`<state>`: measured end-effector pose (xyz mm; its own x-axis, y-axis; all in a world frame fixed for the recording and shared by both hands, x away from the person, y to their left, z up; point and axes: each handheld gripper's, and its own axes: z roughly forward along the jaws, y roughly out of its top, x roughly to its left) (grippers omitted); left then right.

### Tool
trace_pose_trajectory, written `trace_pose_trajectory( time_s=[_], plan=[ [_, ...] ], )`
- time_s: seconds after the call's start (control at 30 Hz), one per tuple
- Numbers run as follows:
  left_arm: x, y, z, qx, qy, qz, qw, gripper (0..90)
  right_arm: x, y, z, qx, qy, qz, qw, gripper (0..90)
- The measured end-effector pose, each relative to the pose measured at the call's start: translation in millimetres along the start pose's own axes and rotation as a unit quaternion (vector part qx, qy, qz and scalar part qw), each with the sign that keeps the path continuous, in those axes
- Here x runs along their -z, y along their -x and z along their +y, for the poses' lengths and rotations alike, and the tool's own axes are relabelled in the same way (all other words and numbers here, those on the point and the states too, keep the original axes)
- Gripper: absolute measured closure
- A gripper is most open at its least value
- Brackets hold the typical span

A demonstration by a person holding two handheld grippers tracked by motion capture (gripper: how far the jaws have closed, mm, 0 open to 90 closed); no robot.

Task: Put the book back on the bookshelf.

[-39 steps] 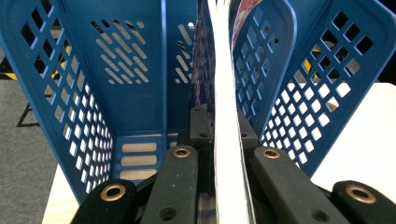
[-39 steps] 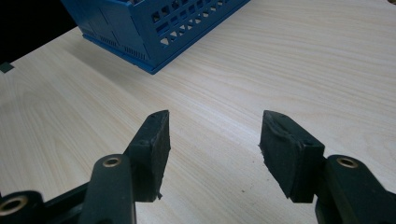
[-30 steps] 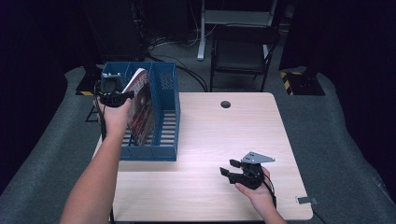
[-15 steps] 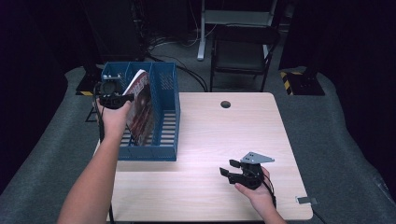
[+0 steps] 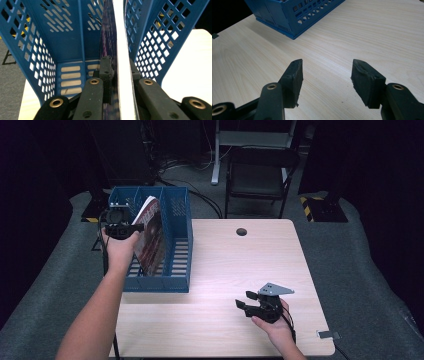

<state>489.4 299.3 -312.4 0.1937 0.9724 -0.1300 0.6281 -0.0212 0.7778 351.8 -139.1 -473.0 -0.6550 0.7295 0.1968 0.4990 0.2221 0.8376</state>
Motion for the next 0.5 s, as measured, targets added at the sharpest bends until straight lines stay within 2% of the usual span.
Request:
trace_pose_trajectory(
  time_s=[0.13, 0.27, 0.37, 0.5],
  plan=[
    [2.0, -0.8, -1.3, 0.000, -0.008, -0.004, 1.0000, 75.8, 0.5, -0.1, 0.0, -0.002, 0.000, 0.001, 1.0000, 42.3],
    [7.3, -3.5, -3.3, -0.006, -0.017, -0.009, 0.9998, 75.6, 1.0, 0.0, -0.3, -0.006, 0.001, 0.001, 1.0000, 42.3],
    [11.3, -3.8, -4.4, -0.003, -0.015, -0.014, 0.9998, 75.7, 1.0, 0.1, -0.2, -0.005, 0.002, 0.000, 1.0000, 42.3],
    [16.3, -4.9, -5.7, -0.012, -0.020, -0.018, 0.9996, 76.3, 0.6, -0.4, -0.2, -0.003, -0.001, 0.000, 1.0000, 42.3]
  ],
)
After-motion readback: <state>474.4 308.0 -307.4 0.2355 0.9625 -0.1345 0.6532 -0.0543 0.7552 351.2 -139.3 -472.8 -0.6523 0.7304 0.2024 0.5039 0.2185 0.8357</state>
